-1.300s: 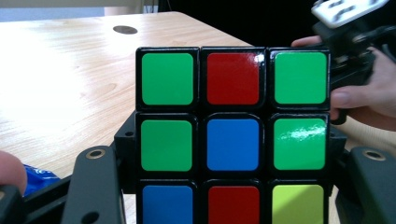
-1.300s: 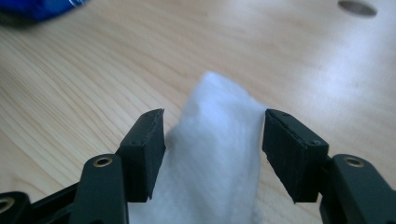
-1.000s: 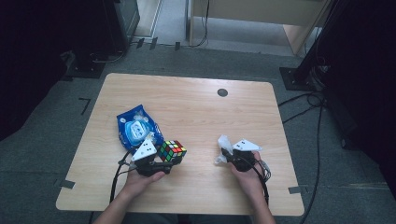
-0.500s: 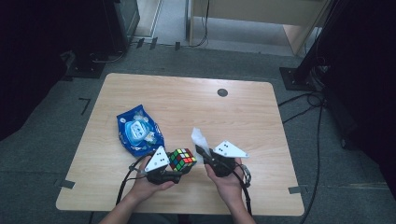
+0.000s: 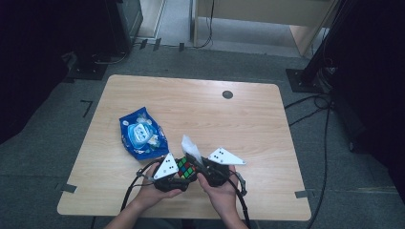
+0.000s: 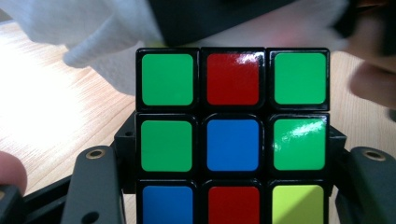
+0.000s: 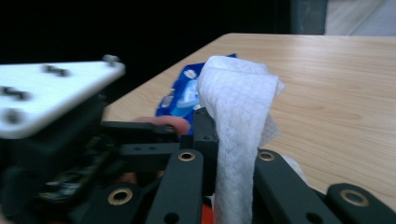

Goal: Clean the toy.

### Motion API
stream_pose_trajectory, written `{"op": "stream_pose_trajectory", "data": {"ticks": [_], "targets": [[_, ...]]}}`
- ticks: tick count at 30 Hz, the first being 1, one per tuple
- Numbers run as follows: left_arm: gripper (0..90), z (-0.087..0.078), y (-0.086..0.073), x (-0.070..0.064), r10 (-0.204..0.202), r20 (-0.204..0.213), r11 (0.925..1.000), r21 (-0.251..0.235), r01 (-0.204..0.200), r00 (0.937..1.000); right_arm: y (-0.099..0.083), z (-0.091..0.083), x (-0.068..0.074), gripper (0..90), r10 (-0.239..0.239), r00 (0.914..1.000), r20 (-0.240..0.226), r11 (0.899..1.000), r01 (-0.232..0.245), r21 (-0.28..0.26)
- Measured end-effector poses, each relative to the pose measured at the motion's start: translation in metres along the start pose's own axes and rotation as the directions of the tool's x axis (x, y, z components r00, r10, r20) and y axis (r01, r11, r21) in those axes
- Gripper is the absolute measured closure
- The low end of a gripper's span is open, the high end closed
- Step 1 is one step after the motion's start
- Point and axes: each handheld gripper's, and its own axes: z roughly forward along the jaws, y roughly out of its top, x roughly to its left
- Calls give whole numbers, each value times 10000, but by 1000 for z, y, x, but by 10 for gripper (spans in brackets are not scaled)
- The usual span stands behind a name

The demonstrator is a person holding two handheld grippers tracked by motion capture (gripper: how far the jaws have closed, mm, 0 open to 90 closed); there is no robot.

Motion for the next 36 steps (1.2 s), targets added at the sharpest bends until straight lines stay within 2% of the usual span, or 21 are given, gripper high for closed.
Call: {"op": "stream_pose_trajectory", "data": {"ticks": [5,8,10,13,18,22,26,32,36], "targets": [[339,-6,1,9,-265,-203,9995,-167,261,9994,2,-3,5,867,-64,9994,-343,10000,65,12],[339,-10,1,14,-456,-373,9987,-253,447,9983,2,-6,2,866,114,9988,-479,9999,-113,10],[339,-13,1,18,-582,-383,9977,-376,567,9976,2,-7,-1,866,124,9994,-335,9999,-123,22],[339,-16,2,20,-651,-405,9968,-497,631,9971,0,-8,-9,866,469,9983,-336,9989,-469,14],[339,-12,3,12,-331,-118,9982,-495,325,9994,-6,-6,-22,868,756,9970,180,9971,-757,51],[339,-8,3,3,-70,171,9990,-430,77,9998,-10,-6,-27,868,1115,9930,382,9938,-1113,-65],[339,-1,1,-1,0,79,9999,-110,1,10000,-8,-5,-21,866,1466,9892,25,9890,-1465,-208],[338,-5,0,8,-272,-200,9995,-134,269,9994,-3,-4,-3,855,1039,9927,-607,9944,-1049,-132],[339,-11,0,19,-625,-558,9979,-210,614,9965,-2,-5,-4,858,1216,9886,-892,9923,-1232,-124]]}}
